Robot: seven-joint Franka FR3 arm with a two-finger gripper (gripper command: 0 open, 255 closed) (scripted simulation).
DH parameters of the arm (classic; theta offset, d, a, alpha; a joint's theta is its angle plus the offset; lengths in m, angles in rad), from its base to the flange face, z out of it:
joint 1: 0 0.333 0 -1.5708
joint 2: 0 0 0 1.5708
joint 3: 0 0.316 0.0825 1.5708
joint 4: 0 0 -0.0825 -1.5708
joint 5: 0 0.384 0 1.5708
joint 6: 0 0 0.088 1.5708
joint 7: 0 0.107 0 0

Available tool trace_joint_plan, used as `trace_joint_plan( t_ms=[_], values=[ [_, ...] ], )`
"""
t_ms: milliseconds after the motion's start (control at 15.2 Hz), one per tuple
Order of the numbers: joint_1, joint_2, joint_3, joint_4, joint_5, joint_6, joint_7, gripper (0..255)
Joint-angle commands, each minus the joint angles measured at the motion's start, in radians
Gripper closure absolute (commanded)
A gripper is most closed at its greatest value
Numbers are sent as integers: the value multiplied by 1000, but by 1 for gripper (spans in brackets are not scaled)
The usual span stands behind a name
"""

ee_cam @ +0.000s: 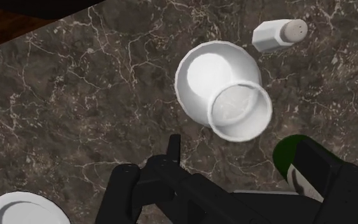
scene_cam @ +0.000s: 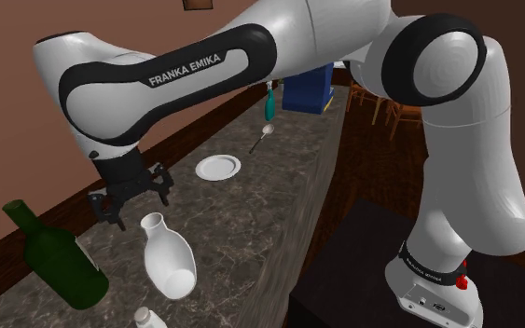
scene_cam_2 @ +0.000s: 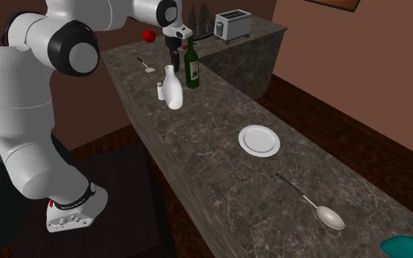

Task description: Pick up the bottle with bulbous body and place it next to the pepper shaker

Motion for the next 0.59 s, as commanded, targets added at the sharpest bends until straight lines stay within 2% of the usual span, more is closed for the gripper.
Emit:
trace_joint_plan(
  t_ms=[0, 66, 528],
  values=[
    [-1, -13, 1, 39, 3, -53, -3, 0],
    [0, -11, 1, 69, 3, -81, -3, 0],
    [0, -11, 1, 69, 3, -81, -3, 0]
  ],
)
